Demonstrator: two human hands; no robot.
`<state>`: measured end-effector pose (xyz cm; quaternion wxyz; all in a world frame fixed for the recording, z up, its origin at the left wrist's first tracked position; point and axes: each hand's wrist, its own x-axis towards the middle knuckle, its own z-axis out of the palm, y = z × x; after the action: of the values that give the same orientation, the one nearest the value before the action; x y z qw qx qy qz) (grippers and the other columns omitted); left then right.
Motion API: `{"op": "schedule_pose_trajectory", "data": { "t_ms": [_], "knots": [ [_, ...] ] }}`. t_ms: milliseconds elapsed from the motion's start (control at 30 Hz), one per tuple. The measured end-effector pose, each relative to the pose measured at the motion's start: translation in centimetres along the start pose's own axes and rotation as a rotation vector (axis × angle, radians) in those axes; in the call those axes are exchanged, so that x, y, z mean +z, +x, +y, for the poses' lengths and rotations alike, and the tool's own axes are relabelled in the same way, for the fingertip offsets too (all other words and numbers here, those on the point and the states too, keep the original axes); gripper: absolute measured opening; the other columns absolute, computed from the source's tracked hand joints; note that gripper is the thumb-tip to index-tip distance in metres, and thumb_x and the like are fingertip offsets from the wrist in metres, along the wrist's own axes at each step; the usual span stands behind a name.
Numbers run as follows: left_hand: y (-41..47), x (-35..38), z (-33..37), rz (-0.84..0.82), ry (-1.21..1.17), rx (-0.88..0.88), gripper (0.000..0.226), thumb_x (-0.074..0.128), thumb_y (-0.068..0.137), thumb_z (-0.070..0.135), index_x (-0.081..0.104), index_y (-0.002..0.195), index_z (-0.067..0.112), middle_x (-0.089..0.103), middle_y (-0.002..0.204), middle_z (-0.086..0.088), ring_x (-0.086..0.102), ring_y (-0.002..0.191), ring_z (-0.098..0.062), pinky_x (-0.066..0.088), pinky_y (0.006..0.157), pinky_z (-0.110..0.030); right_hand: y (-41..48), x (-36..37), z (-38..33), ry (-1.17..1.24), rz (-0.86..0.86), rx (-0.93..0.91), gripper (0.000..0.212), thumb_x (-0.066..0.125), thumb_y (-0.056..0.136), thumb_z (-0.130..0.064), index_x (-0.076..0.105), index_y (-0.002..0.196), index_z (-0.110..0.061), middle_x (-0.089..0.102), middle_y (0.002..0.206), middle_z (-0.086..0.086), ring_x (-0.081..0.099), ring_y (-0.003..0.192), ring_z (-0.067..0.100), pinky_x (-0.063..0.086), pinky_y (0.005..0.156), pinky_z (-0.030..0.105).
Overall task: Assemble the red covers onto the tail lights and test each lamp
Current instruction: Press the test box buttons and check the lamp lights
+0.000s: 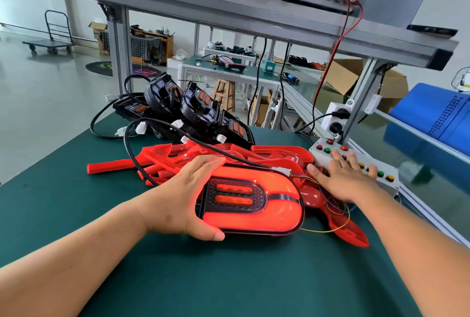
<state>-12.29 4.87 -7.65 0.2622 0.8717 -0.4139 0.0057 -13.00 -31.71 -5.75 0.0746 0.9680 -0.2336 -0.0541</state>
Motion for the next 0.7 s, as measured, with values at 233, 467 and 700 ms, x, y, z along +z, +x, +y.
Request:
{"op": "schedule_pose_trajectory", "data": {
  "t_ms": [233, 467, 700],
  "knots": [
    [0.03, -0.06, -0.04, -0.008, -0.01, -0.004, 0.133, 0.068, 0.049, 0.075, 0.0, 0.153, 0.029, 0.0, 0.139, 0.034, -0.001, 0.139, 0.01, 0.0, 0.107, 0.0, -0.05, 0.01, 0.02, -0.004, 0.003, -0.009, 0.118, -0.01, 0.062, -0.089, 0.023, 0.153, -0.022, -0.009, 0.164, -0.008, -0.012, 0.15, 0.018, 0.005, 0.113, 0.059],
    [0.1, 0.05, -0.26, -0.005, 0.008, 0.004, 0.133, 0.068, 0.049, 0.077, -0.001, 0.152, 0.03, 0.001, 0.143, 0.031, -0.001, 0.14, 0.008, 0.0, 0.109, -0.003, 0.01, 0.19, 0.09, 0.002, 0.02, -0.013, 0.117, -0.011, 0.063, -0.088, 0.028, 0.151, -0.022, -0.008, 0.164, -0.007, -0.011, 0.151, 0.017, 0.006, 0.114, 0.058],
    [0.01, -0.06, -0.21, -0.02, 0.001, 0.004, 0.133, 0.067, 0.05, 0.079, -0.005, 0.152, 0.032, -0.002, 0.14, 0.034, 0.001, 0.139, 0.008, 0.001, 0.105, 0.001, 0.23, 0.12, 0.15, 0.016, 0.039, -0.027, 0.122, -0.012, 0.06, -0.09, 0.03, 0.15, -0.019, -0.01, 0.164, -0.006, -0.017, 0.149, 0.015, 0.001, 0.114, 0.058]
  ]
}}
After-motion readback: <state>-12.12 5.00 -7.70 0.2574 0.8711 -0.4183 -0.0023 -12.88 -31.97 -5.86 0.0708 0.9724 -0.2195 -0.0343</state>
